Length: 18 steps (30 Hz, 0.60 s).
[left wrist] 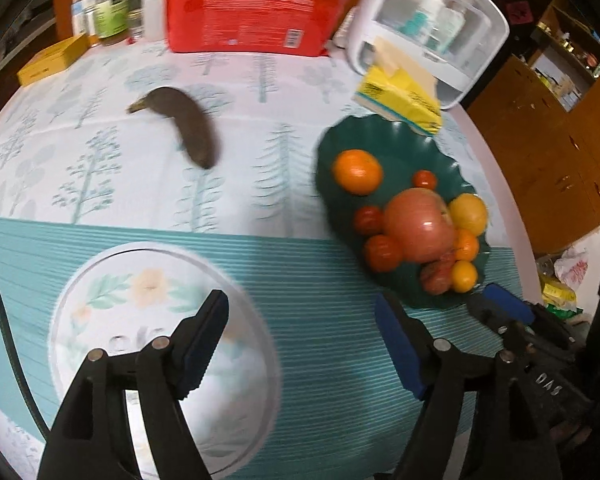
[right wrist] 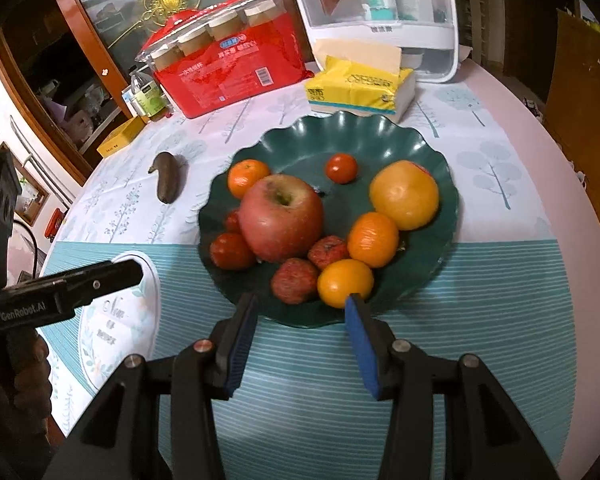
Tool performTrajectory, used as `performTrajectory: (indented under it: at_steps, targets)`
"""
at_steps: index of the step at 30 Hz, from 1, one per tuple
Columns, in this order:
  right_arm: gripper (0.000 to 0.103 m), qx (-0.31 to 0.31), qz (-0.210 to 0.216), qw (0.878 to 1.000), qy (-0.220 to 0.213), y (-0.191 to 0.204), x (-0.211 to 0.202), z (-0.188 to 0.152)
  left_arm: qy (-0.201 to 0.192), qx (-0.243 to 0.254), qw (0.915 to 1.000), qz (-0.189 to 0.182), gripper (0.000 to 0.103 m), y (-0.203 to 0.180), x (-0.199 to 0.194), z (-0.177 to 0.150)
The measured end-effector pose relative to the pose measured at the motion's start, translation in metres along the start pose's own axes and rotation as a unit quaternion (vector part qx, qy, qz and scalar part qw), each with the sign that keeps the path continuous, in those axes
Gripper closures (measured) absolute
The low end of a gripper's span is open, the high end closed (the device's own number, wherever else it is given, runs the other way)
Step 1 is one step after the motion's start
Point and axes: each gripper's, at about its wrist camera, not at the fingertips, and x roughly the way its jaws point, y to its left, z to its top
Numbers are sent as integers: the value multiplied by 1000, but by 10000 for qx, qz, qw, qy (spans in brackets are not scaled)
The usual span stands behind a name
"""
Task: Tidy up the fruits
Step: 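Move the open right tool from the plate to the dark banana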
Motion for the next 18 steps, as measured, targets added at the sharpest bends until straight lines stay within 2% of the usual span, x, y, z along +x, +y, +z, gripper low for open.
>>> performTrajectory:
  at_steps: [8,18]
  targets:
    - [57,-132,-26,9999,3,45,9,7,40,-169,9995,252,19,58,-18,0]
    - [54,-264,4,9996,78,111,37,16,79,-352,9983,461,14,136,-37,5]
